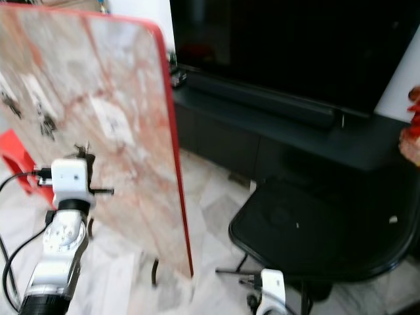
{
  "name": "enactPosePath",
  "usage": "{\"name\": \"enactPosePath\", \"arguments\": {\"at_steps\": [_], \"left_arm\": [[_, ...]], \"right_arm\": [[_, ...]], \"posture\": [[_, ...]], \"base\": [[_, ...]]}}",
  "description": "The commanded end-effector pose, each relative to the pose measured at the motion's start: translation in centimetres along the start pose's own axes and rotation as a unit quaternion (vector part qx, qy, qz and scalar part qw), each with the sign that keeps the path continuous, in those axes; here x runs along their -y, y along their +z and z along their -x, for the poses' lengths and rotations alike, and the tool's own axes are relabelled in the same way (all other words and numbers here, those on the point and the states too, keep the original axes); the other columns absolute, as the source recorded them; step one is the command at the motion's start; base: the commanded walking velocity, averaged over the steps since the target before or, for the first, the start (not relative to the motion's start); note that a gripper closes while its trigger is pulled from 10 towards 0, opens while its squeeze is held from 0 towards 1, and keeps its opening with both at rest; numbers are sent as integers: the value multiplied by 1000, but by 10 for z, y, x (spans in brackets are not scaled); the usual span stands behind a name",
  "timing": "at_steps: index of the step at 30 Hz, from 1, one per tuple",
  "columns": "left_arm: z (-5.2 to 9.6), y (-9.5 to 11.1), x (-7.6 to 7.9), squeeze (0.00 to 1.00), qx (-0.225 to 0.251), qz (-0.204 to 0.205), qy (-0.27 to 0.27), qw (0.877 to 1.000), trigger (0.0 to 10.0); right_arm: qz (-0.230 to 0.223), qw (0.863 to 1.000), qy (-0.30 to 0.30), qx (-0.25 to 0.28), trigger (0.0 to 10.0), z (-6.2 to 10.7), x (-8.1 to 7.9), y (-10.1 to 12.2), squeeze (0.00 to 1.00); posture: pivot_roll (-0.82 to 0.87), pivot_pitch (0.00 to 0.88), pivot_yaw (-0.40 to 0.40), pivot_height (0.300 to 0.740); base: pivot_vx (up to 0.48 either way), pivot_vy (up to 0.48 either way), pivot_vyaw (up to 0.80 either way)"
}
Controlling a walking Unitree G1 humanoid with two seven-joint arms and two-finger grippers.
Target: Hang keys on a hook
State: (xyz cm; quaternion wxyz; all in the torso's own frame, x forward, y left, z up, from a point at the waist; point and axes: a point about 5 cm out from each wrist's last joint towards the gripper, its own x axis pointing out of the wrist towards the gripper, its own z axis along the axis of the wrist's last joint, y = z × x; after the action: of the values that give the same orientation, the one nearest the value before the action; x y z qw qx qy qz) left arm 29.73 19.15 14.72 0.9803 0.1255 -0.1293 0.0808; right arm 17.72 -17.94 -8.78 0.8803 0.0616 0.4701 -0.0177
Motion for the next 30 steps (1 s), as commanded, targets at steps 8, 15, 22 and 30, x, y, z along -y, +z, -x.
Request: {"name": "enactPosePath", "arguments": {"at_steps": [8,15,22,30], "left_arm": [[0,8,-6,0,25,-9,7,1000,10000],[2,10,-2,0,33,-11,-6,999,10000],[0,20,4,0,61,-16,-31,998,10000],[-5,24,11,0,75,-14,-62,995,10000]], "right_arm": [[-6,1000,9,5,10000,-1,-6,2,0],[-5,1000,11,6,10000,-1,-7,2,0],[-4,1000,12,7,10000,-1,-7,2,0],[-4,1000,12,7,10000,-1,-7,1,0]], "posture": [[-28,0,-5,740],[-28,0,-5,740],[-27,0,-5,740],[-31,0,1,740]], "base": [[0,0,0],[0,0,0],[0,0,0],[0,0,0]]}}
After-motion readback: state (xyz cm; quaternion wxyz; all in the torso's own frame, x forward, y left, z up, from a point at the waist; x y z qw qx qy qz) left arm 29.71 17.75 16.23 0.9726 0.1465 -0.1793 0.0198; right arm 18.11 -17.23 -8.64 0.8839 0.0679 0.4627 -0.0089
